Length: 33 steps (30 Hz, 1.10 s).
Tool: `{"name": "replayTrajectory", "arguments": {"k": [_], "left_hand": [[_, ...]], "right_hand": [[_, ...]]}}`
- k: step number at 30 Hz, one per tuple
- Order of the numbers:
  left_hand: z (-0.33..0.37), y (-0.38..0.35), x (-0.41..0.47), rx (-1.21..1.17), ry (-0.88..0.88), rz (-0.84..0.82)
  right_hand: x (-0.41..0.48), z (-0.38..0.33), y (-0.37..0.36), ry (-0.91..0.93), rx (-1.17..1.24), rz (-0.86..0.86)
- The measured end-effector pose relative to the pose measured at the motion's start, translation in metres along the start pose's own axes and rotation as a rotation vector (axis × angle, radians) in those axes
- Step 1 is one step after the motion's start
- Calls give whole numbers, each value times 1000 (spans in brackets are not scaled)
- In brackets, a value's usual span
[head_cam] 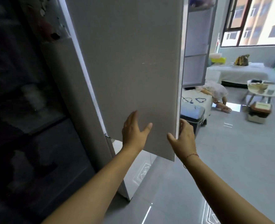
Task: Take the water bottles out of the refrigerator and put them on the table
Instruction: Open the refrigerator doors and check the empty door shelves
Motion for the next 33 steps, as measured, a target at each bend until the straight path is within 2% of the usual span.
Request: {"name": "replayTrajectory", "arguments": {"k": [5, 11, 16, 22, 28, 33], "left_hand": [[33, -48, 50, 153, -216, -22], [55, -104, 126, 350, -378, 99], [42, -143, 185, 521, -299, 76], [17, -161, 243, 721, -237, 72], [-23, -164, 298, 893, -253, 70], [-48, -165, 341, 952, -273, 134]], "right_hand": [[50, 35, -33, -1, 129, -287], [122, 62, -52, 72, 162, -397], [184, 73, -70, 132, 186, -520], [254, 69, -101, 158, 289, -559], [318, 66, -152, 135, 387, -622], [367, 54, -198, 103, 411, -679]]}}
Point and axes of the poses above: each hand's wrist, its own x-axis towards the middle knuckle, its own y-axis out of the back of the hand, z = x × y, the point moved 5 cm from there along x, towards the middle knuckle, and after that the axes turned 12 degrees about -x, right-handed, at the moved point
